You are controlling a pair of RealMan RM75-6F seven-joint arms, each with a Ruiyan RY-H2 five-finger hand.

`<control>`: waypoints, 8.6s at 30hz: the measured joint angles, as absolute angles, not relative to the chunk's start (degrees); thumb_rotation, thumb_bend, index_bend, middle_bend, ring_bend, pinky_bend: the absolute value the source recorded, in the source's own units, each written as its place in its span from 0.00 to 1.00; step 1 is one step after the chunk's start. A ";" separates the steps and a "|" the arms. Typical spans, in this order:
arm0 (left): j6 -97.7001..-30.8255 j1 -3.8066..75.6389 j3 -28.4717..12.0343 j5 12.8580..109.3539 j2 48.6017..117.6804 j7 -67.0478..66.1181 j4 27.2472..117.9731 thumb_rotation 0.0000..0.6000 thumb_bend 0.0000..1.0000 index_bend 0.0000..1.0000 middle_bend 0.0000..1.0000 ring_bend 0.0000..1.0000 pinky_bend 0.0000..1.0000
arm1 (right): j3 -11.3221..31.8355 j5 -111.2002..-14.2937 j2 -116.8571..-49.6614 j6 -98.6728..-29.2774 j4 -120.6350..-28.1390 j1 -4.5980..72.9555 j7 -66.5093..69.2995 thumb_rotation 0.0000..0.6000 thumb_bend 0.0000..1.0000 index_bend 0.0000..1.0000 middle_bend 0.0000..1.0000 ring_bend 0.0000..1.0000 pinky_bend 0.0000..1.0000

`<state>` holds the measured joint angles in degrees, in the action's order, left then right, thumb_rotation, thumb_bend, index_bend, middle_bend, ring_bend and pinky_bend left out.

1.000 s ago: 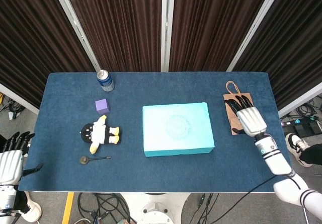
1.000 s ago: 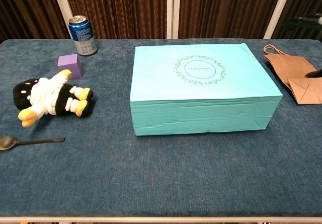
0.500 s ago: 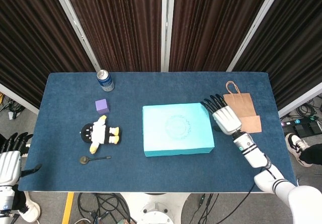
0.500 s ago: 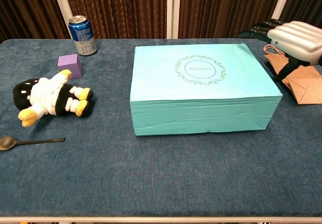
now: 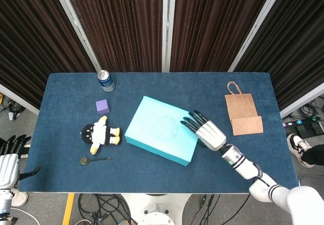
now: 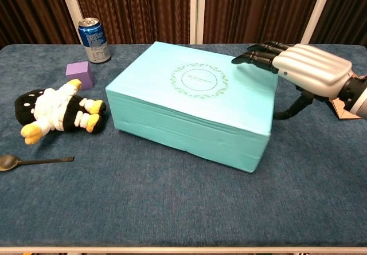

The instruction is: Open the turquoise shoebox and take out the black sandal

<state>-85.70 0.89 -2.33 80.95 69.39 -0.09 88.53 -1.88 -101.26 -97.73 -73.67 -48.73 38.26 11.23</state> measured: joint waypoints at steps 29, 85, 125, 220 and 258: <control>-85.58 0.25 -2.06 81.13 69.60 1.15 87.62 1.00 0.00 0.16 0.10 0.02 0.12 | -2.97 -103.79 -102.03 -79.61 -42.16 38.46 7.79 1.00 0.38 0.44 0.29 0.09 0.00; -84.82 0.82 -2.02 81.51 68.72 0.18 89.06 1.00 0.00 0.16 0.10 0.02 0.12 | 22.53 -48.25 -83.28 -36.56 -73.62 41.72 42.45 1.00 0.08 0.00 0.02 0.00 0.00; -85.59 1.32 -1.93 82.83 68.37 -0.92 90.13 1.00 0.00 0.16 0.10 0.02 0.12 | 14.70 -65.48 -73.28 -37.70 -88.14 51.22 1.45 1.00 0.05 0.08 0.18 0.00 0.00; -86.08 -0.29 -1.78 82.29 69.18 1.79 87.62 1.00 0.00 0.16 0.10 0.02 0.12 | 4.43 -76.86 -102.64 -59.40 -89.53 46.34 -17.79 1.00 0.05 0.00 0.00 0.00 0.00; -85.85 1.51 -3.26 82.73 69.91 0.44 87.38 1.00 0.00 0.16 0.10 0.02 0.12 | 1.95 -77.19 -63.78 -81.11 -98.85 18.01 1.73 1.00 0.17 0.04 0.07 0.00 0.00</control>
<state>-85.85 1.51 -3.26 82.73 69.91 0.44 87.38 1.95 -77.19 -63.78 -81.11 -98.85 18.01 1.73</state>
